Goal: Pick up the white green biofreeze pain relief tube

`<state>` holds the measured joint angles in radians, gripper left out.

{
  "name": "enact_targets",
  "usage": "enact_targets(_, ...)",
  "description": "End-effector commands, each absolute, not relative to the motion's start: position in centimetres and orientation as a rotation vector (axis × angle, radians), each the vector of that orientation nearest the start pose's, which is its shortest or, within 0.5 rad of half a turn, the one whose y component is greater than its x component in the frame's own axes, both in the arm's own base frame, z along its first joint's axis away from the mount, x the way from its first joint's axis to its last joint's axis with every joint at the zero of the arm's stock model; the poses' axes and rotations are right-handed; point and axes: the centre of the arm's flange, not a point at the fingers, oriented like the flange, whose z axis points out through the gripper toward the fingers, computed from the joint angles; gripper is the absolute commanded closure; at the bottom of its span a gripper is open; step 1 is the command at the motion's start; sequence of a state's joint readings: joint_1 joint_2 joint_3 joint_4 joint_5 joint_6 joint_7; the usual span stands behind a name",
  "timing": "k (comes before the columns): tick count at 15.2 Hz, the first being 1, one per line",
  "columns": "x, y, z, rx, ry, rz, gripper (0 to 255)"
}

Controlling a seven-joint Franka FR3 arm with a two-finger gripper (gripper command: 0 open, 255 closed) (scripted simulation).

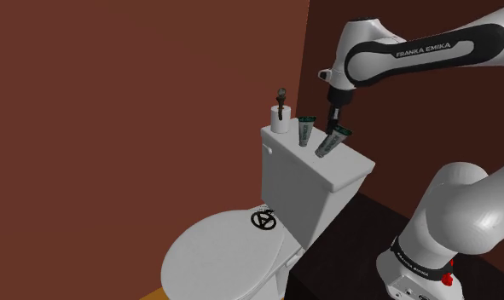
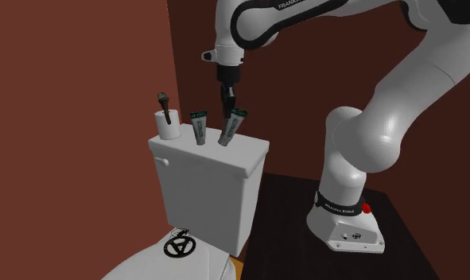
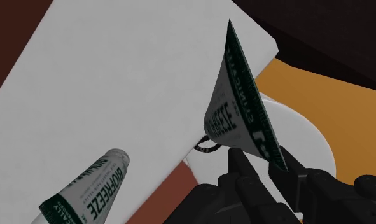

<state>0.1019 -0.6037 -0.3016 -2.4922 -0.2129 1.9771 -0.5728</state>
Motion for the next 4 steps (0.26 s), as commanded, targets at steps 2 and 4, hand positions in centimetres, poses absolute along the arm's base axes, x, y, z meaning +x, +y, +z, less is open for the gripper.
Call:
enact_targets(2, 36.8, -9.7, 50.47, -3.096, -0.783, -0.093, 255)
enact_targets(4, 36.79, -9.7, 50.56, -3.096, -0.783, -0.093, 255)
